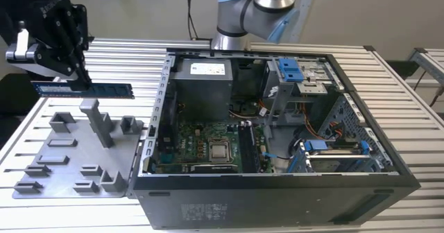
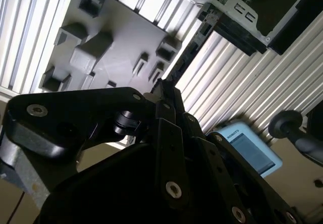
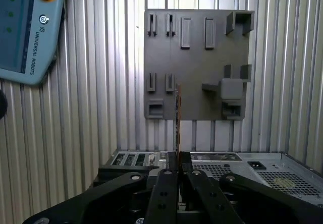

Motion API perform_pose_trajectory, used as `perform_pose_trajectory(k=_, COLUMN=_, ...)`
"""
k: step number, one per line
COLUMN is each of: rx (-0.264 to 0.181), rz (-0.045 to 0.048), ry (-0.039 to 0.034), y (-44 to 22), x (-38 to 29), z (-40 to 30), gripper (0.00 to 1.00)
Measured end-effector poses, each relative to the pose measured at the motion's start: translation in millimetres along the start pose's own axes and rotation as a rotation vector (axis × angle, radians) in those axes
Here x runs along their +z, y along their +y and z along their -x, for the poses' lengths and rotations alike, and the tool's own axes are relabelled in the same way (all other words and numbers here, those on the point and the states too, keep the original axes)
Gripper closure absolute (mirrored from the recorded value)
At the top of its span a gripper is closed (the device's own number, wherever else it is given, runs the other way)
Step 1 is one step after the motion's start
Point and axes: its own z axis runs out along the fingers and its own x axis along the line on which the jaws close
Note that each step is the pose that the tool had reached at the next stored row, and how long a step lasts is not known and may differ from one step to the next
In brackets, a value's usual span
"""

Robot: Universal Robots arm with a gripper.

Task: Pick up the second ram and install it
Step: 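Pick up the second ram and move it above second insertion slot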

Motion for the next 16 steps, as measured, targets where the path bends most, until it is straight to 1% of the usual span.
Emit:
perform_pose_trajectory(k=2, rx=0.000, rz=0.0003, ry=-0.0001, y=-5.2, x=0.1, z=0.1, gripper=0.86)
perform_pose_trajectory(k=16, rx=0.000, rz=0.0046, ry=0.0001, y=-47.3, x=0.5, z=0.7, gripper=0.86)
